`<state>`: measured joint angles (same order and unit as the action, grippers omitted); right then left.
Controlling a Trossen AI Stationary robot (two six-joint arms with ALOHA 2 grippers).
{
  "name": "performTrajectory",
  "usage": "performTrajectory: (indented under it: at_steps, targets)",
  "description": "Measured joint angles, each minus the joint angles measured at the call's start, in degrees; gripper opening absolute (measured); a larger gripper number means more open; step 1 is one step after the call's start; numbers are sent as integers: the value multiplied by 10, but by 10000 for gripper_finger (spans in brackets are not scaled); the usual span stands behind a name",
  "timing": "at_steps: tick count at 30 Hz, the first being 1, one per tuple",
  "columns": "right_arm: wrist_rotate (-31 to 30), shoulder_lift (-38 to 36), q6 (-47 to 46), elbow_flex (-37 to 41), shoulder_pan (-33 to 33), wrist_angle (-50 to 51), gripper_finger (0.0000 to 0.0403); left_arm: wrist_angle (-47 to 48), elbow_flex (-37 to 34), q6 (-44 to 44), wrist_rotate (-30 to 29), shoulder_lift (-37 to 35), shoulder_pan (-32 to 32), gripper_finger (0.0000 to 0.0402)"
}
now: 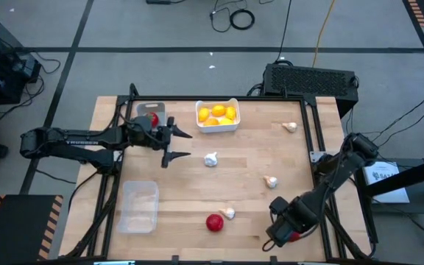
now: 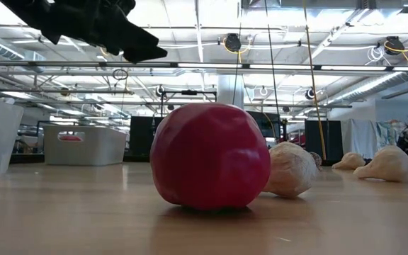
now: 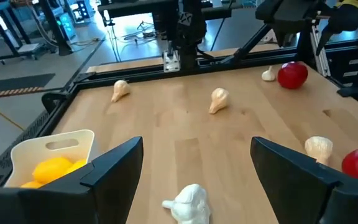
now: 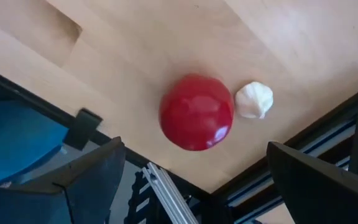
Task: Sort produce into baskets
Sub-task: Put the tomato into the gray bin
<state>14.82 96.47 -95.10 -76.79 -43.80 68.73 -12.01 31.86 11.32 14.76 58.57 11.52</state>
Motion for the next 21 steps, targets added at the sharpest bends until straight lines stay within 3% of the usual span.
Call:
performTrajectory:
  at_steps: [3,9,14,21]
  targets:
    - [-20,0,-20,0,-11,1,377,-21,-20,6,0,-19,5,306]
    - [-28,0,-30,0,-22,0,377,-174,-111,-38,-18,-97,36,306]
    - [-27,0,-21,10,-21,-14,377,-186,-120,-62,16,-147,46,306]
    - [10,0,-11,64,-21,-41,377,-188,-120,-65,40,-150,46,306]
